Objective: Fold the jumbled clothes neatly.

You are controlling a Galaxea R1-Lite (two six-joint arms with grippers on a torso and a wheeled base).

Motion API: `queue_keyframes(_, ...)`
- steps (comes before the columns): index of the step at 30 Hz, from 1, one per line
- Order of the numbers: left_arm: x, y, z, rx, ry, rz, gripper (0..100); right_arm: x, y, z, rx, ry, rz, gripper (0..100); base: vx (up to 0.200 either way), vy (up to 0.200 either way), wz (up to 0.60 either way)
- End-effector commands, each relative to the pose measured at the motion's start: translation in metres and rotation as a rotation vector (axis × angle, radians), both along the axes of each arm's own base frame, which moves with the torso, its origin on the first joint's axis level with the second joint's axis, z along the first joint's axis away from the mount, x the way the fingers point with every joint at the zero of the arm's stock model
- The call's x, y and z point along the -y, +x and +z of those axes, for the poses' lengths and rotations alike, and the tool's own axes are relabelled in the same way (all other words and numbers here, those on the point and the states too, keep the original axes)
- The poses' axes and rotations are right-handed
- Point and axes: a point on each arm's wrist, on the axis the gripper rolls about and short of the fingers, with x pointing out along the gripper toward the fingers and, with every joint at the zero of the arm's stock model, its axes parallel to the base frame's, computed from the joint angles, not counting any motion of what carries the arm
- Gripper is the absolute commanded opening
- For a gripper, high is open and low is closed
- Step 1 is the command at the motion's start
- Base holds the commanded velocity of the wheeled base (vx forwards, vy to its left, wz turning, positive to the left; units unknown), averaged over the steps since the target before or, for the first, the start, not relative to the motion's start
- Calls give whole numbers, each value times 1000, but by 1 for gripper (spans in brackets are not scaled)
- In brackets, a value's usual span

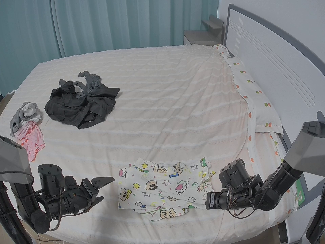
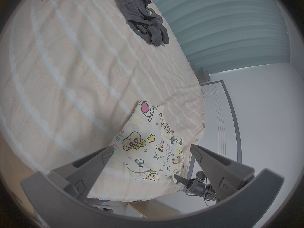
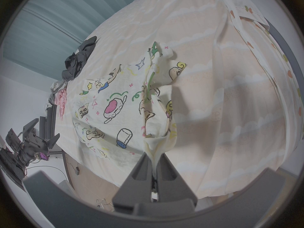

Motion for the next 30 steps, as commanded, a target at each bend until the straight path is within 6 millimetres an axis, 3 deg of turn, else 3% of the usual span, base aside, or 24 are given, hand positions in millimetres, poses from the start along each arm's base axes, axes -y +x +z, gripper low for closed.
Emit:
queue_keyframes(1, -1, -2, -1, -11, 3, 1, 100, 0, 0, -4, -6, -13, 9, 0, 0, 0, 0)
queue_keyframes(2, -1, -2, -1, -12, 2, -1, 100, 0, 0, -4, -6, -13, 9, 100, 0, 0, 0)
queue_keyframes(9, -1, -2, -1, -11, 3, 1, 100, 10, 4, 2, 26, -24, -14, 100, 0, 0, 0)
queue_keyframes(13, -1, -2, -2, -13, 3, -1, 100, 19, 12, 20, 96, 19, -53, 100, 0, 0, 0)
queue_keyframes(15, -1, -2, -2, -13, 3, -1, 100, 26, 25, 41, 194, 78, -94, 100, 0, 0, 0)
queue_keyframes(19, 0, -2, -2, -16, 4, -1, 100, 20, 42, 53, 257, 122, -101, 100, 0, 0, 0)
queue_keyframes(24, -1, -2, -3, -19, 4, -1, 100, 4, 67, 51, 296, 131, -77, 100, 0, 0, 0)
queue_keyframes(30, -1, -2, -3, -19, 4, -1, 100, -14, 86, 22, 276, 87, 0, 100, 0, 0, 0)
